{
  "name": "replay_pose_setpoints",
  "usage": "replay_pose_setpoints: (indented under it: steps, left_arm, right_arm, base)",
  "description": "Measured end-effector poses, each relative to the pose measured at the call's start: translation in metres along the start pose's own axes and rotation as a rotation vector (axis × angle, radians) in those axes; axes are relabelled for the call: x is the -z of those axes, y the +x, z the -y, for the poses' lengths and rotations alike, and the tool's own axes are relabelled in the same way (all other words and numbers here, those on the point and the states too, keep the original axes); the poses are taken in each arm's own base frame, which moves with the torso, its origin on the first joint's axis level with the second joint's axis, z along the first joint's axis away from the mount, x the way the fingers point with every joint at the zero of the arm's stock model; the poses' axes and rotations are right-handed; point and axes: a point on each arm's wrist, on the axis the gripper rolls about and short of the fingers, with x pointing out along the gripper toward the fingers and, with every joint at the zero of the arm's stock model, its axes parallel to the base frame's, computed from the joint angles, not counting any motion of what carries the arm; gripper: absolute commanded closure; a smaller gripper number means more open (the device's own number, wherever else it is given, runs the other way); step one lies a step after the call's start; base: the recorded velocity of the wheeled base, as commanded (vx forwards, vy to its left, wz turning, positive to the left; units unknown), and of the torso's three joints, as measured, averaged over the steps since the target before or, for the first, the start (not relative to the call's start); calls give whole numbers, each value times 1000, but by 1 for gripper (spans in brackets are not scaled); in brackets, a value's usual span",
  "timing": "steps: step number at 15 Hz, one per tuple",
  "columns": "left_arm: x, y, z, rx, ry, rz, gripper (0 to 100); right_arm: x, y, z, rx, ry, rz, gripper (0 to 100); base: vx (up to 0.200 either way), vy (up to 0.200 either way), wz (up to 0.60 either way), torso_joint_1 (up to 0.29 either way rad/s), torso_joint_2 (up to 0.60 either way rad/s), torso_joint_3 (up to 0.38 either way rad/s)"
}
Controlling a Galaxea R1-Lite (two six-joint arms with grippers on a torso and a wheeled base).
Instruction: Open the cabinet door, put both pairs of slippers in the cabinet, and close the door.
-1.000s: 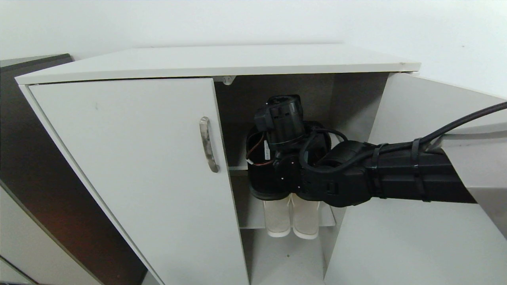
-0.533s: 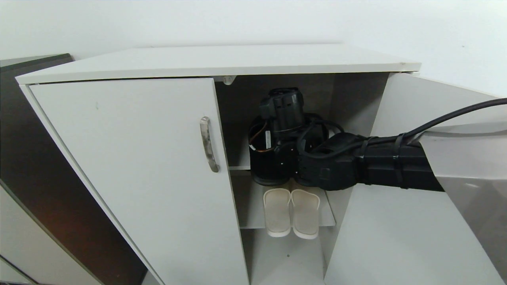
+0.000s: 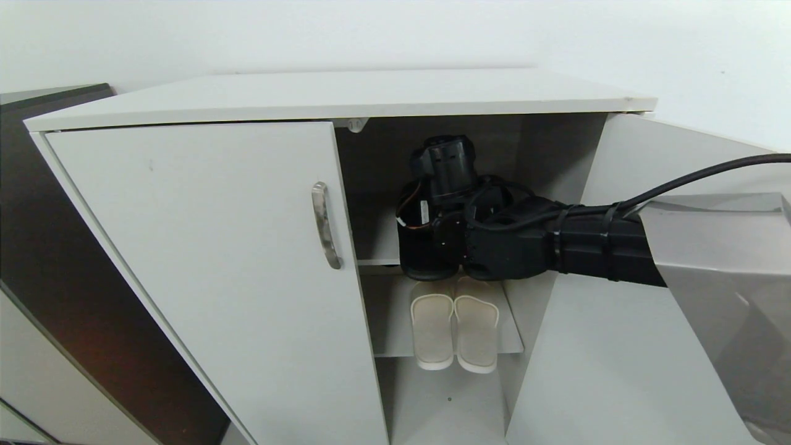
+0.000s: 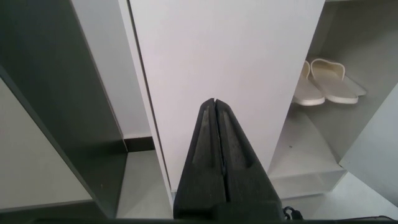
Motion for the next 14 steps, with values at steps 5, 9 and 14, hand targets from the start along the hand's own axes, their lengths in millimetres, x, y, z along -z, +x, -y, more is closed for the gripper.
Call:
replay_pose_setpoints:
  steps: [5, 9, 14]
  left_arm:
    - [0, 0, 0, 0, 0, 0, 100]
    - [0, 0, 0, 0, 0, 0, 100]
    - [0, 0, 0, 0, 0, 0, 100]
  right_arm:
    - [5, 7, 2, 12, 2, -6, 100]
    - [7, 9, 1, 14, 12, -10, 100]
    - [11, 10, -1, 12, 13, -16, 100]
  base:
    - [0, 0, 0, 0, 0, 0]
    - [0, 0, 0, 0, 0, 0]
    - [0, 0, 0, 0, 0, 0]
